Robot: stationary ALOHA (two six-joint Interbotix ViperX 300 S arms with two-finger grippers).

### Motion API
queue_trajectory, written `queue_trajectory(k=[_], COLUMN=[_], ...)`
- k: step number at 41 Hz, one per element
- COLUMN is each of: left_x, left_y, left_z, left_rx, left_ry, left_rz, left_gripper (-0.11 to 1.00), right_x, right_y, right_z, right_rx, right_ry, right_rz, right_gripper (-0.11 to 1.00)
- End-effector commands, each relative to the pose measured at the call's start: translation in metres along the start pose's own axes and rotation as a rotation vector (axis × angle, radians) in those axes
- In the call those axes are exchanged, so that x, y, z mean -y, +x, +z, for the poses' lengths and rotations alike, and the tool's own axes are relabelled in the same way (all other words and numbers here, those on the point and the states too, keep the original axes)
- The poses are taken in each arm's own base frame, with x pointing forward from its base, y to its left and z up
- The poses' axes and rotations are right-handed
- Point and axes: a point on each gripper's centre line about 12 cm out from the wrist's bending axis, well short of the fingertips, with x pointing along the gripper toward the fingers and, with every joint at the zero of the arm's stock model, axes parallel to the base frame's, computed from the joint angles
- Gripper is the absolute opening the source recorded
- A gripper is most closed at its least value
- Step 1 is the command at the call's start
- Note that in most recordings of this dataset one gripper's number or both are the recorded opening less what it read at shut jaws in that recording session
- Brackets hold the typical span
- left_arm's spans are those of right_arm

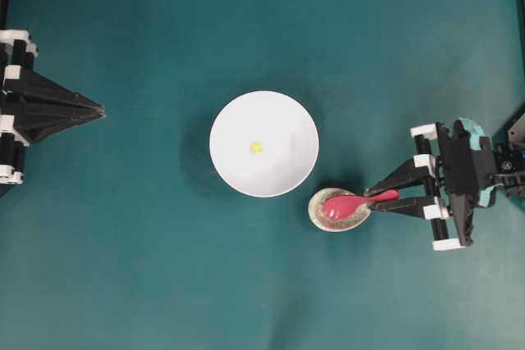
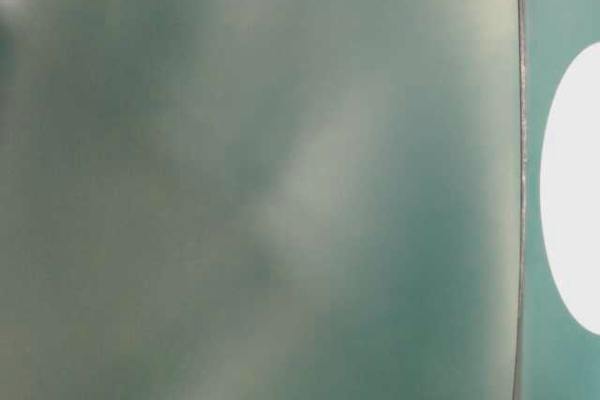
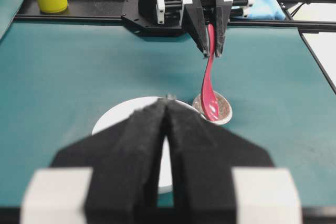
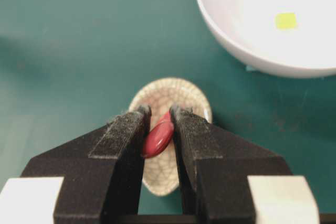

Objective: Scoop the yellow hexagonal prism block from the bowl with a spoon using the right arm.

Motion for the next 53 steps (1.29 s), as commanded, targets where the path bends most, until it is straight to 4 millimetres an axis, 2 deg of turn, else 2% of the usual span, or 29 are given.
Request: queue_trajectory(k=[1, 23, 53], left_x=[0.000, 0.000, 0.000], left_y=[0.002, 0.002, 0.002], left_z=[0.011, 0.011, 0.011], left_rx=[0.028, 0.028, 0.028], left_ry=[0.003, 0.003, 0.003], left_rz=[-0.001, 0.001, -0.001], left_gripper=[0.01, 0.01, 0.01], right_x=[-0.002, 0.001, 0.003], right_y=[0.004, 0.012, 0.009], right_z=[0.008, -0.012, -0.017], right_rx=[0.015, -0.069, -0.084], right_ry=[0.007, 0.014, 0.054], right_rz=[0.002, -0.018, -0.033], right_gripper=[0.27, 0.27, 0.27])
